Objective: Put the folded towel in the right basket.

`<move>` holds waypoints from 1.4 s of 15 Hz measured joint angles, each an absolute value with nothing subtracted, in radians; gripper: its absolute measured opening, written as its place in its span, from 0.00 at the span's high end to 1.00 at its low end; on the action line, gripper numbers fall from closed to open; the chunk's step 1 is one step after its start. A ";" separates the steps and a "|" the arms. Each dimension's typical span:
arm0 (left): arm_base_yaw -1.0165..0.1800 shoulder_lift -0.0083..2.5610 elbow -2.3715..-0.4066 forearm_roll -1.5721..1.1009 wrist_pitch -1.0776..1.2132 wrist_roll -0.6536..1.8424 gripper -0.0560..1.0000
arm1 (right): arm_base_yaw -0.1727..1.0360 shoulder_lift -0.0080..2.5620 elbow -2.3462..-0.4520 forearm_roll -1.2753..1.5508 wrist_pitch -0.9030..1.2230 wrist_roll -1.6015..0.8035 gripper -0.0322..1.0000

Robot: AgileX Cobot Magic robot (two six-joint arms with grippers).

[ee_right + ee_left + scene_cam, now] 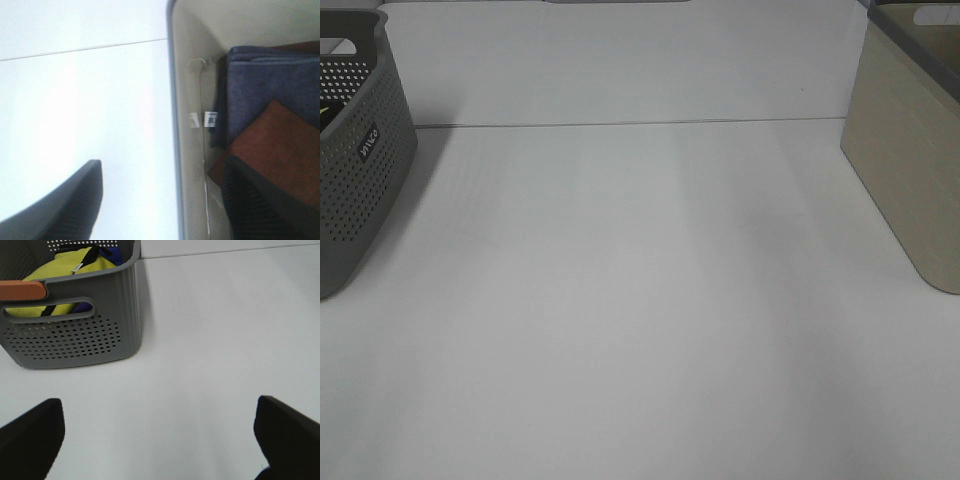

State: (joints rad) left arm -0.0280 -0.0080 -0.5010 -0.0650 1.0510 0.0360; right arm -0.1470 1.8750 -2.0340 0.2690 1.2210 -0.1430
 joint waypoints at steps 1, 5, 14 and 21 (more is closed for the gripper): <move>-0.028 -0.008 -0.501 -0.065 1.051 0.036 0.02 | -0.109 1.846 -2.026 0.256 1.220 -0.142 0.34; -0.028 -0.008 -0.501 -0.065 1.051 0.036 0.02 | -0.013 1.684 -1.885 0.237 1.220 -0.135 0.34; -0.028 -0.008 -0.501 -0.065 1.051 0.036 0.02 | -0.013 1.105 -1.035 0.170 1.218 -0.104 0.34; -0.028 -0.008 -0.501 -0.065 1.051 0.036 0.02 | -0.013 0.571 -0.592 0.096 1.222 -0.086 0.34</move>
